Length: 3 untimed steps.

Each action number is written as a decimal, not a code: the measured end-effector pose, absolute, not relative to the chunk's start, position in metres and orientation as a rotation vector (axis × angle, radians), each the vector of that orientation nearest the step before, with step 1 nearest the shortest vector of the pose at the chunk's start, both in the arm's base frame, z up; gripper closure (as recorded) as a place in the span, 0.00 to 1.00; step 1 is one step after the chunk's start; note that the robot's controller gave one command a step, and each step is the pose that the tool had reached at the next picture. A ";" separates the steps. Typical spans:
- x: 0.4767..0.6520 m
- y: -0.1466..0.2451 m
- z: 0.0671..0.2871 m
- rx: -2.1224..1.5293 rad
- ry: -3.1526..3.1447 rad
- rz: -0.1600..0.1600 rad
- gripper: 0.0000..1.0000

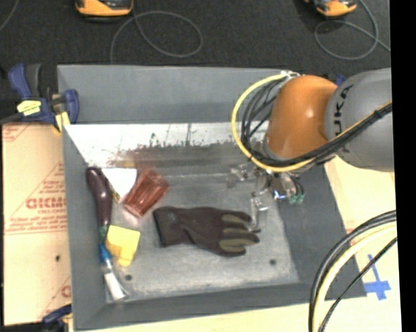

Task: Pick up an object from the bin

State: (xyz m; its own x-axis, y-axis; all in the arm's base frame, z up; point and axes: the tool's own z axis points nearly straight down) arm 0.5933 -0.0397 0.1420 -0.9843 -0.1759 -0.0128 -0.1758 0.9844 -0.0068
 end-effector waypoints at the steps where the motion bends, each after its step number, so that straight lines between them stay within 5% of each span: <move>1: 0.567 0.014 0.086 0.070 3.133 -0.001 0.00; 2: 0.583 -0.011 0.072 -0.042 3.119 -0.008 1.00; 3: 0.582 -0.011 0.072 -0.043 3.119 -0.008 1.00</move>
Offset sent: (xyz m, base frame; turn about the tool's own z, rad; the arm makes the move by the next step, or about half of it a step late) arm -0.0132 0.0307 -0.0720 0.1478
